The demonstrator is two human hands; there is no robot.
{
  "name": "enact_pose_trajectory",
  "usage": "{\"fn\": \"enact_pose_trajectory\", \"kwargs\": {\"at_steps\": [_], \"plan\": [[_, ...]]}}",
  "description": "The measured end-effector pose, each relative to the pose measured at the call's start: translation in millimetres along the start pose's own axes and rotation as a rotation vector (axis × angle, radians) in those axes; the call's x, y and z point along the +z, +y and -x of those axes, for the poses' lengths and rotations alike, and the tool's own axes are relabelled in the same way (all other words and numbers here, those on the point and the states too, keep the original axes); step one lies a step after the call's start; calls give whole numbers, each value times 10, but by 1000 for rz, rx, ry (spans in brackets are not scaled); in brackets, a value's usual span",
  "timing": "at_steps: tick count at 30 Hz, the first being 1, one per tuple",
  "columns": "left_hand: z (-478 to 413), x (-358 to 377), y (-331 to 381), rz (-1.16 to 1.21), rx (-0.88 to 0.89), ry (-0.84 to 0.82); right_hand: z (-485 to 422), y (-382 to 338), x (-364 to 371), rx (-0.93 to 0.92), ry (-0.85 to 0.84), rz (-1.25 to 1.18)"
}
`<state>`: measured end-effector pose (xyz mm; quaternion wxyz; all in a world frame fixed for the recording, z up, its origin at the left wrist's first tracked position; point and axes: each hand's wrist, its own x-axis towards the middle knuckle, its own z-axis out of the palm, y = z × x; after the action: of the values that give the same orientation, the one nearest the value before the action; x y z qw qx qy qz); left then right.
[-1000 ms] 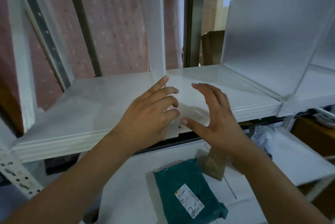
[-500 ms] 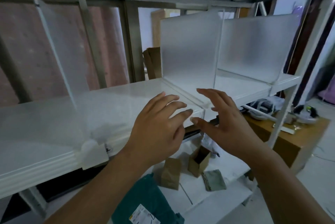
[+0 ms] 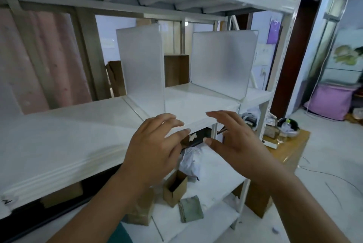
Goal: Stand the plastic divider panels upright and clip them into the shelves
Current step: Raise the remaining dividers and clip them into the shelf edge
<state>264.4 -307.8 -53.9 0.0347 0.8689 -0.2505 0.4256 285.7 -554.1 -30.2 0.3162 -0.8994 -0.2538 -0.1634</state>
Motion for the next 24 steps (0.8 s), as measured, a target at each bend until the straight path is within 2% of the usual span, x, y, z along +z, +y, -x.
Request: {"fn": "enact_pose_trajectory", "kwargs": {"at_steps": [7,13,24], "plan": [[-332,497,394,49,-5,19,86,635,-256,55,-46,-29],[-684,978,526,78,41,-1,24,1112,-378,69,-11,-40],[-1557,2036,551,154,42,44,-608,1953,-597,158,3,36]]}}
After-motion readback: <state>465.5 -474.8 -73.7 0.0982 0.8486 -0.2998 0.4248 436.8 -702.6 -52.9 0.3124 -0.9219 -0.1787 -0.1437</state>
